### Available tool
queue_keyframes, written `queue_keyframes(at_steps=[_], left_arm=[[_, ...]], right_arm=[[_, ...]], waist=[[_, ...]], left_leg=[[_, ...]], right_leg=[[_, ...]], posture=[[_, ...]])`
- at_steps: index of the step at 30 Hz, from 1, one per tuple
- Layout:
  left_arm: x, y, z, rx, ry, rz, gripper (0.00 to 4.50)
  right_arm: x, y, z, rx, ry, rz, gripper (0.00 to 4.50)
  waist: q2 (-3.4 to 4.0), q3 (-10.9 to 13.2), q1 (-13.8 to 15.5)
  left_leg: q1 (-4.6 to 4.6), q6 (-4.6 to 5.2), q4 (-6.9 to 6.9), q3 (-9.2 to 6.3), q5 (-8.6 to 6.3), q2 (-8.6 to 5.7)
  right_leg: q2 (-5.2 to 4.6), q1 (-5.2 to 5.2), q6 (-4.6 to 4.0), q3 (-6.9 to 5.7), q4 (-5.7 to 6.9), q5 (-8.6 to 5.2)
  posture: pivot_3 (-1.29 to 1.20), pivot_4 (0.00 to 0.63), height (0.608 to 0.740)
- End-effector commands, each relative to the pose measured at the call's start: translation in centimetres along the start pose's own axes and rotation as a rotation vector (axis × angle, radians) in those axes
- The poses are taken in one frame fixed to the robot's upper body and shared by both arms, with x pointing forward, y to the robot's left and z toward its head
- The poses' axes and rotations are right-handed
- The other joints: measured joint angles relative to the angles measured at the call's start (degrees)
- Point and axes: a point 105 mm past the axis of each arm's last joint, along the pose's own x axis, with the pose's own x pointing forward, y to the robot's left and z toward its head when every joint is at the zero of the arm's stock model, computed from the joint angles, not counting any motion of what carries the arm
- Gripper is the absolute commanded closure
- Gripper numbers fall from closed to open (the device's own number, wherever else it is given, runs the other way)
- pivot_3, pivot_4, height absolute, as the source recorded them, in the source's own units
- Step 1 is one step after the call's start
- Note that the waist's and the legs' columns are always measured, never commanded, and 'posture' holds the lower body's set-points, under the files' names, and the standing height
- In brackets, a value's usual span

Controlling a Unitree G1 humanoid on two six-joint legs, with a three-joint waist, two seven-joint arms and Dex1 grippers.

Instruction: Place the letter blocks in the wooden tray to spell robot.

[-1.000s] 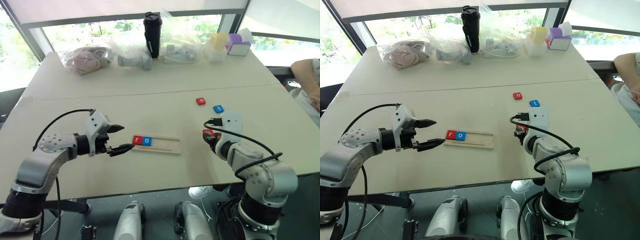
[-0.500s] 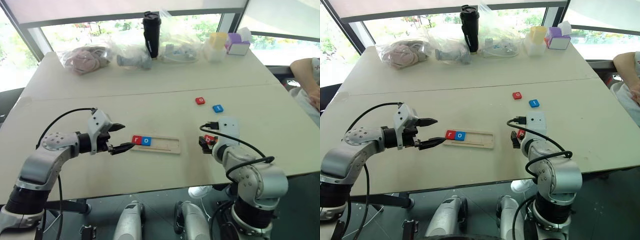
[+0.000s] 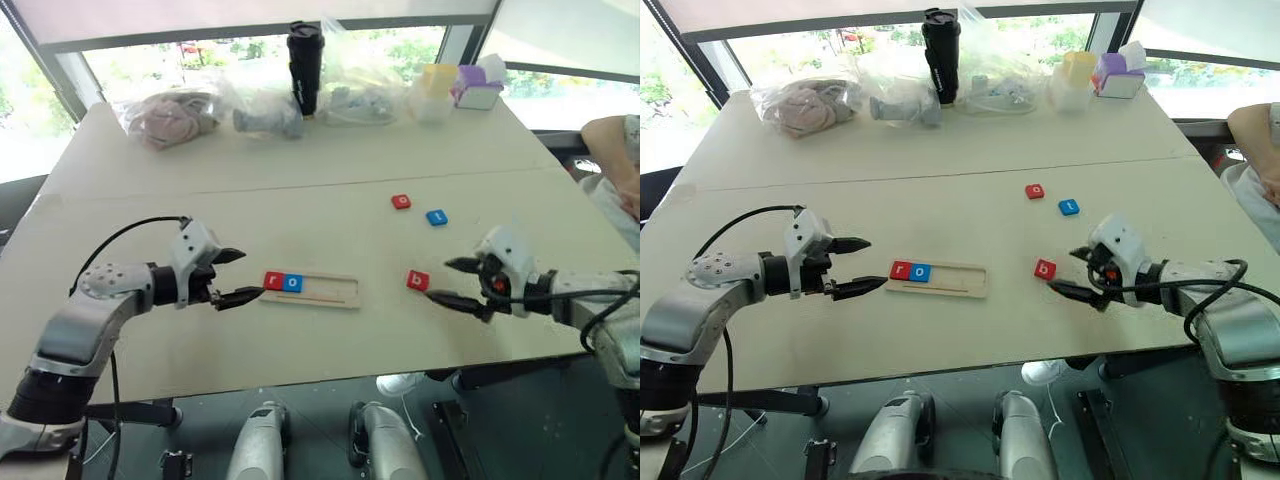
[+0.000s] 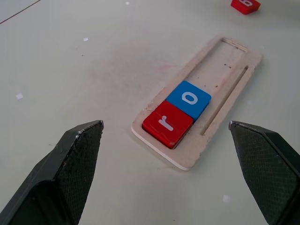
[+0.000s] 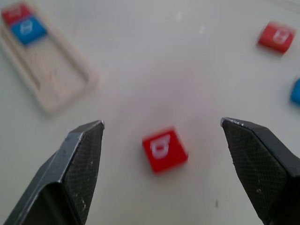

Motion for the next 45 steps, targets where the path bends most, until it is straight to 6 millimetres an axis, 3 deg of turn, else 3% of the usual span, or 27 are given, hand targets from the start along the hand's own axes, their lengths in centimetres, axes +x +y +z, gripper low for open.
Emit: queue_keyframes(at_steps=[1, 9, 14, 17, 21, 26, 30, 33, 39, 41, 45], left_arm=[[-0.8, 0.0, 1.1, 0.049, -0.021, 0.002, 0.00], [-1.3, -0.3, 1.1, 0.052, -0.010, 0.022, 0.00], [-1.3, -0.5, 0.9, 0.048, -0.007, 0.029, 0.00], [-1.3, -0.5, 0.8, 0.048, -0.001, 0.032, 0.00], [-1.2, -0.6, 1.0, 0.050, -0.002, 0.032, 0.00], [-1.0, -0.6, 1.0, 0.052, 0.000, 0.027, 0.00], [-1.2, -0.5, 1.0, 0.050, 0.004, 0.024, 0.00], [-1.5, -0.4, 0.8, 0.050, 0.015, 0.016, 0.00], [-1.3, -0.4, 0.9, 0.056, 0.016, 0.022, 0.00], [-1.3, -0.5, 0.9, 0.053, 0.010, 0.023, 0.00], [-1.3, -0.8, 0.6, 0.040, 0.006, 0.035, 0.00]], right_arm=[[0.7, -0.4, 0.0, -0.113, -0.028, 0.075, 0.37], [3.1, -1.4, -0.4, -0.137, -0.058, 0.117, 0.37], [3.7, -1.4, -0.1, -0.132, -0.072, 0.124, 0.37], [3.8, -1.4, -0.1, -0.128, -0.078, 0.124, 1.20], [3.7, -1.5, -0.1, -0.124, -0.076, 0.119, 3.27], [3.6, -1.7, 0.0, -0.121, -0.075, 0.099, 3.34], [4.1, -0.6, 3.7, -0.130, -0.170, 0.122, 3.34], [5.5, 1.7, 6.6, -0.170, -0.210, 0.193, 3.34], [9.6, 5.1, 9.2, -0.197, -0.201, 0.250, 3.34], [10.7, 6.2, 9.7, -0.199, -0.197, 0.282, 3.34], [12.1, 6.5, 9.9, -0.211, -0.173, 0.278, 3.34]], waist=[[-0.01, 0.02, -0.37], [-0.04, 0.03, 0.13], [-0.04, 0.03, 0.51], [-0.04, 0.03, 0.39], [-0.04, 0.03, 0.35], [-0.04, 0.03, 0.36], [-0.04, 0.03, 0.26], [-0.04, 0.03, -0.02], [-0.04, 0.03, 0.36], [-0.04, 0.03, 0.29], [-0.04, 0.03, 0.42]], left_leg=[[0.01, 0.00, 0.05, 0.01, 0.00, 0.01], [0.18, -0.01, 0.09, -0.04, 0.00, 0.07], [0.10, -0.01, 0.10, 0.00, 0.01, 0.05], [0.12, -0.01, 0.16, 0.00, 0.01, 0.05], [0.17, -0.01, 0.16, -0.01, 0.01, 0.05], [0.17, -0.01, 0.16, -0.01, 0.01, 0.06], [0.19, -0.01, 0.16, -0.01, 0.01, 0.06], [0.23, -0.01, 0.16, 0.03, 0.01, 0.08], [0.30, -0.02, 0.16, -0.04, 0.01, 0.15], [0.27, -0.02, 0.17, 0.00, 0.02, 0.14], [0.25, -0.02, 0.17, 0.02, 0.02, 0.13]], right_leg=[[0.00, -0.01, -0.01, 0.00, 0.06, 0.02], [0.07, 0.03, -0.10, 0.01, 0.18, 0.06], [0.06, 0.05, -0.08, 0.02, 0.17, 0.06], [0.05, 0.09, -0.08, 0.02, 0.18, 0.07], [0.06, 0.09, -0.09, 0.02, 0.23, 0.07], [0.06, 0.10, -0.09, 0.02, 0.24, 0.08], [0.06, 0.11, -0.09, 0.02, 0.25, 0.08], [0.09, 0.04, -0.11, 0.07, 0.36, 0.10], [0.18, 0.08, -0.15, 0.08, 0.41, 0.08], [0.16, 0.07, -0.16, 0.11, 0.40, 0.10], [0.16, 0.07, -0.15, 0.13, 0.40, 0.11]], posture=[[0.00, 0.150, 0.740], [0.00, 0.150, 0.740], [0.00, 0.150, 0.740], [0.00, 0.150, 0.740], [0.00, 0.150, 0.740], [0.00, 0.150, 0.740], [0.00, 0.150, 0.740], [0.00, 0.150, 0.740], [0.00, 0.150, 0.740], [0.00, 0.150, 0.740], [0.00, 0.150, 0.740]])
